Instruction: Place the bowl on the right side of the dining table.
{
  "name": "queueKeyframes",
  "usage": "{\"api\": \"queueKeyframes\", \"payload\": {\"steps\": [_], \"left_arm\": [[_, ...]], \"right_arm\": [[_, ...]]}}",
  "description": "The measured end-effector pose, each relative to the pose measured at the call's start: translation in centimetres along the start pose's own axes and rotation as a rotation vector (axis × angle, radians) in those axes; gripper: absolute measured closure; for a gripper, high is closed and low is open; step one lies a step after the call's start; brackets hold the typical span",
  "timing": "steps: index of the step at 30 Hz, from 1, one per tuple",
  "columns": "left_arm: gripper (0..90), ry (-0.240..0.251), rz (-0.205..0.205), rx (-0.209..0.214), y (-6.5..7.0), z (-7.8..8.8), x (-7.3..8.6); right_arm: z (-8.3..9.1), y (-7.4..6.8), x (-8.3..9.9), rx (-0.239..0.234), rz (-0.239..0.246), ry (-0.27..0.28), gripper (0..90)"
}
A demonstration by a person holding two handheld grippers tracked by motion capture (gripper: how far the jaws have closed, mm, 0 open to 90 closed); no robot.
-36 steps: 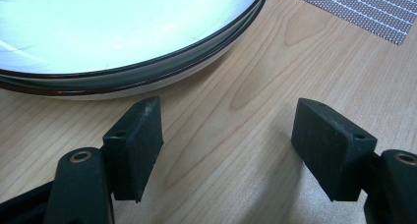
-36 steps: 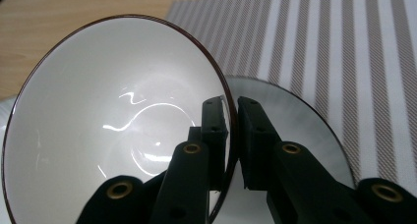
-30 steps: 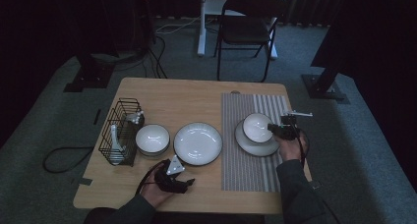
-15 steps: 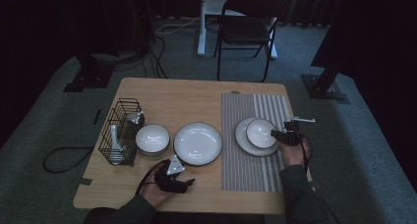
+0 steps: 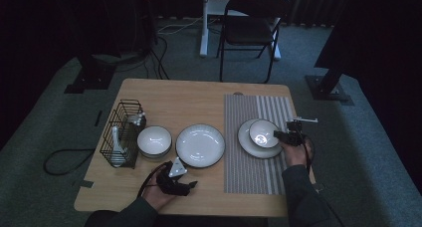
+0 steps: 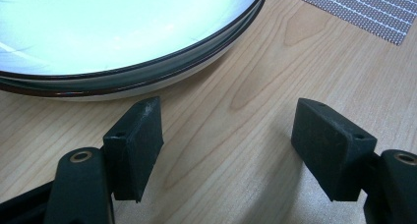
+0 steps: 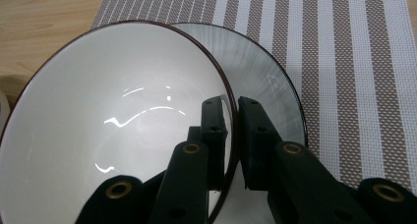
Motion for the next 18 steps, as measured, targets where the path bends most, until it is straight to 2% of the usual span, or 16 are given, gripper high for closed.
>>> {"api": "queueKeyframes", "payload": {"steps": [18], "left_arm": [[28.4,0.000,0.000,0.000,0.00,0.00,0.00]], "right_arm": [[-0.55,-0.33,-0.46,0.009,-0.010,0.008,81.6]]}}
Point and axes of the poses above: each handheld gripper's, and its own axes: z roughly backward along the jaws, x roughly out of its underside, y roughly to its right, the point moved 5 cm from there along -z, roughly forward along the jaws, and after that the axes turned 14 degrees about x, right-handed, at the moved point
